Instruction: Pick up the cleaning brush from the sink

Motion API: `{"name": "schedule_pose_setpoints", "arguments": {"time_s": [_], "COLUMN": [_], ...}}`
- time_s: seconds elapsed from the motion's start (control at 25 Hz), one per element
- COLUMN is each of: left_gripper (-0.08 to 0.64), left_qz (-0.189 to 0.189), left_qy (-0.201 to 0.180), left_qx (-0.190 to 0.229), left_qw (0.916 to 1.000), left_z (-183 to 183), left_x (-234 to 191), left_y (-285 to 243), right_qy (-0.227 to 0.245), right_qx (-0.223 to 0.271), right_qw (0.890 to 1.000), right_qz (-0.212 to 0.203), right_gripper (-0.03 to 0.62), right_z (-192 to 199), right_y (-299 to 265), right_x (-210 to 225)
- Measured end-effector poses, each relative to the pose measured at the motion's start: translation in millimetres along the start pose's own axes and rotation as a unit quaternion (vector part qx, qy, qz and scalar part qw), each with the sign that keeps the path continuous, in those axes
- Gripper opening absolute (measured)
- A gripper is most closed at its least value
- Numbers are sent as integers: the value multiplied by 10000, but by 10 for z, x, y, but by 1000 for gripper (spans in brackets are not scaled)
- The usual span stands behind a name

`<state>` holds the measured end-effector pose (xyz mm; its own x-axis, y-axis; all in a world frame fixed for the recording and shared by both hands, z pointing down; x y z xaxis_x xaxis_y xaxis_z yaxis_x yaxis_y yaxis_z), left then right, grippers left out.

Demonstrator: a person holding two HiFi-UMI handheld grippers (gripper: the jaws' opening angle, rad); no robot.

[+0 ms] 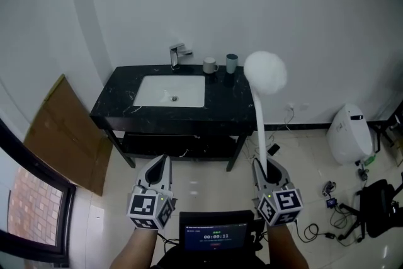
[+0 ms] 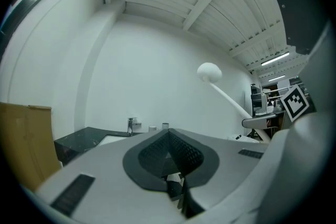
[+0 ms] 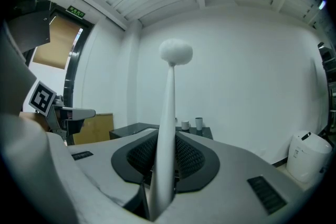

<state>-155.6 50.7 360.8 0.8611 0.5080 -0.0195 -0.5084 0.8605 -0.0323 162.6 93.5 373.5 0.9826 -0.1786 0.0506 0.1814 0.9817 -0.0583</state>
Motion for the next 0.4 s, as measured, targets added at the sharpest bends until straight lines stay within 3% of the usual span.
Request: {"name": "schedule_pose_setpoints", "arguments": {"time_s": [0.4], "left_gripper": [9], "left_qz": [-75], "left_qy": [21], "left_qx": [6], "left_qw": [10000], "left_z": [-4], "left_x": [14], "left_y": [1], "right_qy": [7], "right_qx": [-17], "right_qw": [10000], "right_qz": [-15], "right_gripper": [83], "right_z": [-2], "right_y": [8], "right_x": [51]}}
Point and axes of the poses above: the fingertips, and each gripper's own axes: y backward along the fingers, x to its right, z out of its underside, the point moved 9 cm from there along y, backward along the fingers, and after that the axes turned 2 degrees about z, right-handed, at the moved point
